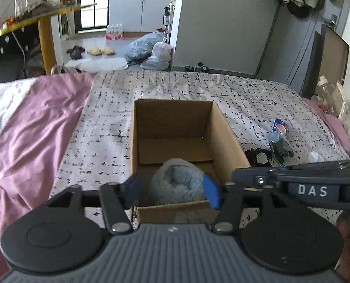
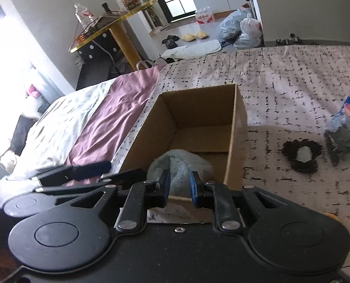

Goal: Organize soft objects
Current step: 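Raise the open left tool out of the box toward the hamburger plush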

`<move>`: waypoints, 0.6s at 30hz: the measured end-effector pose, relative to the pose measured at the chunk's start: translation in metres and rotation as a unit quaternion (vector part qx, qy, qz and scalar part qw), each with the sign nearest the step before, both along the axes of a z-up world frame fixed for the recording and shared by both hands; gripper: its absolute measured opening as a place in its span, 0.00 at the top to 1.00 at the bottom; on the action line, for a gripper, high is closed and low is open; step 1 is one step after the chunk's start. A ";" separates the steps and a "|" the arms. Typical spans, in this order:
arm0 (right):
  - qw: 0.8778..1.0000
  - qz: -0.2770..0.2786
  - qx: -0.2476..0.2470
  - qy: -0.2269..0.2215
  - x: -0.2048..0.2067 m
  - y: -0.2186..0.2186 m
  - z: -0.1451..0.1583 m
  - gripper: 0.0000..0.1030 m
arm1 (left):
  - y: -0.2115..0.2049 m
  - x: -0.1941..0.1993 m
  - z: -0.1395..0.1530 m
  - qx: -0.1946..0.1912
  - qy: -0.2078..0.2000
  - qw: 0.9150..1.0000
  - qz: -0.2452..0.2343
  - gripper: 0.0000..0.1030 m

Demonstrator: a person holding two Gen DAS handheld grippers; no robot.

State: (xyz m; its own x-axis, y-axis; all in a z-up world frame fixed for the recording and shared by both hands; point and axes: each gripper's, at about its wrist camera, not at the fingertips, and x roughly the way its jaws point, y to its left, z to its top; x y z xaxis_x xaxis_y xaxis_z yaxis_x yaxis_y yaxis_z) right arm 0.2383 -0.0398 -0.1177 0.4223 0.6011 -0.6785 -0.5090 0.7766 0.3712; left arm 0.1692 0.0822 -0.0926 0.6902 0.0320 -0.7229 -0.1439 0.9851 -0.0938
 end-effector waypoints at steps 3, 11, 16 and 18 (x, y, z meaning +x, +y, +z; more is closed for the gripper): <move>1.000 0.005 -0.001 -0.007 -0.007 -0.014 0.006 0.72 | -0.008 -0.008 0.009 0.020 0.004 1.000 0.003 0.29; 0.999 -0.016 0.012 -0.028 -0.020 -0.058 0.020 0.45 | -0.029 -0.023 0.030 0.021 -0.001 1.000 -0.008 0.19; 0.998 -0.033 0.019 -0.044 -0.025 -0.086 0.026 0.22 | -0.047 -0.032 0.044 0.018 -0.020 0.999 -0.021 0.06; 0.998 -0.037 0.025 -0.051 -0.026 -0.095 0.028 0.19 | -0.052 -0.034 0.048 0.007 -0.027 0.999 -0.027 0.02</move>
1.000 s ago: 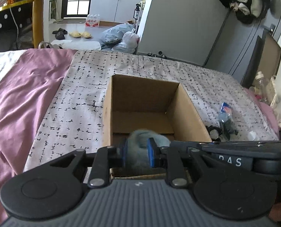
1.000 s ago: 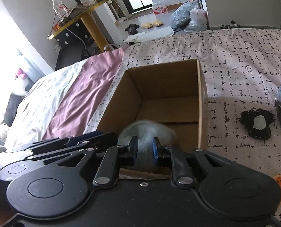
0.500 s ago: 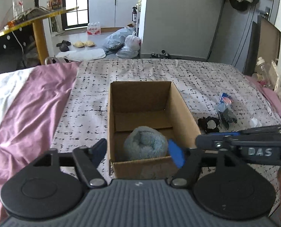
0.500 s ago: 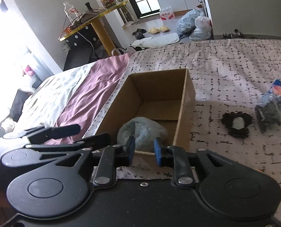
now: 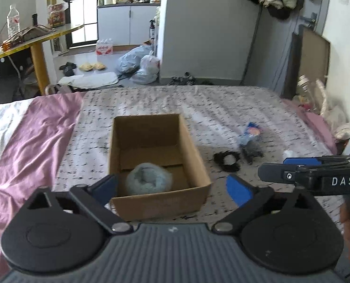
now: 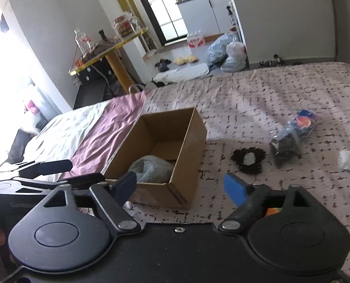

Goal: Organize soft objects
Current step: 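Raise the open left tool out of the box toward the hamburger plush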

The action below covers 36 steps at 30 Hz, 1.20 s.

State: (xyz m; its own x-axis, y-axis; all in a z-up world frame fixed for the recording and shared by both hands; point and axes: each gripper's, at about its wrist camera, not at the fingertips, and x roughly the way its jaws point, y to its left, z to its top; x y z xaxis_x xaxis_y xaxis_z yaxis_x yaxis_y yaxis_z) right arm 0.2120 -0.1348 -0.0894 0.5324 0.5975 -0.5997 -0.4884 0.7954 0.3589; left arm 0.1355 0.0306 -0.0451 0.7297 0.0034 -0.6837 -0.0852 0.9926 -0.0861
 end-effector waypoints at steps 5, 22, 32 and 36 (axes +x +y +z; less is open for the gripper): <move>1.000 -0.016 0.004 -0.012 0.000 -0.018 0.006 0.07 | -0.014 -0.001 0.006 0.023 -0.004 1.000 -0.005 0.00; 0.999 -0.017 0.007 -0.044 -0.019 -0.086 0.022 0.00 | -0.050 -0.010 0.021 0.051 -0.011 0.997 -0.049 0.00; 0.998 -0.044 0.004 -0.051 -0.022 -0.129 0.019 0.00 | -0.055 -0.014 0.023 0.052 -0.011 0.998 -0.044 0.00; 0.997 -0.054 -0.001 -0.053 -0.019 -0.143 0.016 0.00 | -0.057 -0.016 0.021 0.051 -0.005 0.997 -0.053 0.00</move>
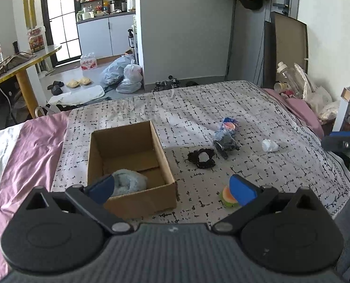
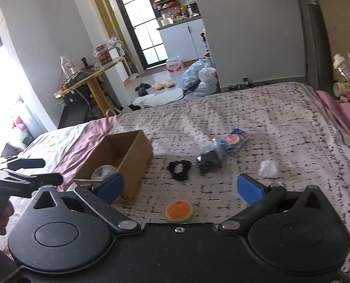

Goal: Organize soft objects
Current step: 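Raise the open left tool out of the box toward the hamburger plush, then lower the left tool onto the hamburger plush and close it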

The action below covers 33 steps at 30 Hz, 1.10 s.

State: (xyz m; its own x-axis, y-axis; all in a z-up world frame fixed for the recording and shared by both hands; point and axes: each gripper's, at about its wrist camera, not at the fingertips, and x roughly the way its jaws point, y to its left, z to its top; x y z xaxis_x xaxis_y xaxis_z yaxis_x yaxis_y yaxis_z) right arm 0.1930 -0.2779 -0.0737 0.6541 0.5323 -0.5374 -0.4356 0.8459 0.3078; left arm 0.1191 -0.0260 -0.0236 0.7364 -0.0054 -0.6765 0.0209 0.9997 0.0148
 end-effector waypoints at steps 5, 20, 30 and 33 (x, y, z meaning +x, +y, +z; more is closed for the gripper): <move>1.000 -0.016 0.004 0.004 0.005 -0.016 -0.008 0.00 | -0.006 0.002 -0.004 -0.001 0.003 1.000 -0.012 0.00; 0.999 -0.040 -0.011 0.025 0.020 -0.042 -0.036 0.00 | -0.046 0.036 -0.031 0.015 0.037 0.996 -0.080 0.00; 0.997 -0.057 -0.015 0.051 0.040 -0.042 -0.059 0.00 | -0.058 0.069 -0.060 0.005 0.066 0.992 -0.103 0.00; 0.996 -0.060 -0.018 0.061 0.046 -0.039 -0.065 0.00 | -0.060 0.079 -0.073 -0.006 0.077 0.991 -0.110 0.00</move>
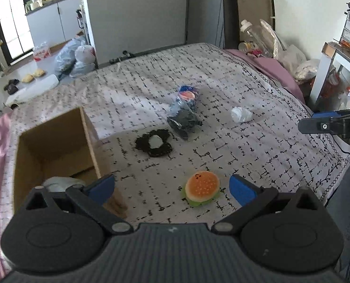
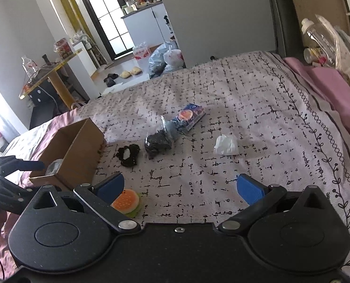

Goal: Organize soft objects
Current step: 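Lower the left tool onto the hamburger plush and close it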

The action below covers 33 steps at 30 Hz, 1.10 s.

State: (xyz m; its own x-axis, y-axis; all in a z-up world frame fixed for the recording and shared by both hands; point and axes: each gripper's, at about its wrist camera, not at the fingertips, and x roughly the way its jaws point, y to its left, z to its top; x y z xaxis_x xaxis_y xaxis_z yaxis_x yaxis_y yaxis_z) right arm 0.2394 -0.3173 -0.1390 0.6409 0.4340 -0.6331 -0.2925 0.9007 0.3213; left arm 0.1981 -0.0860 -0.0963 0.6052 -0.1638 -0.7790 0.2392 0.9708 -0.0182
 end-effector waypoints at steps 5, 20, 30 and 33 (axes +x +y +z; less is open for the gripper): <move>1.000 -0.007 -0.004 0.011 0.010 0.002 -0.010 0.00 | -0.008 0.013 -0.025 -0.018 0.019 1.000 -0.015 0.03; 0.998 -0.005 -0.048 0.029 0.034 0.011 -0.039 0.00 | -0.033 0.042 -0.087 -0.023 0.060 0.997 -0.035 0.08; 0.997 0.004 -0.080 0.019 0.056 0.015 -0.053 0.00 | -0.038 0.060 -0.113 -0.034 0.083 0.996 -0.013 0.49; 0.996 0.003 -0.082 0.019 0.064 0.014 -0.058 0.01 | -0.036 0.067 -0.112 -0.040 0.079 0.996 0.001 0.55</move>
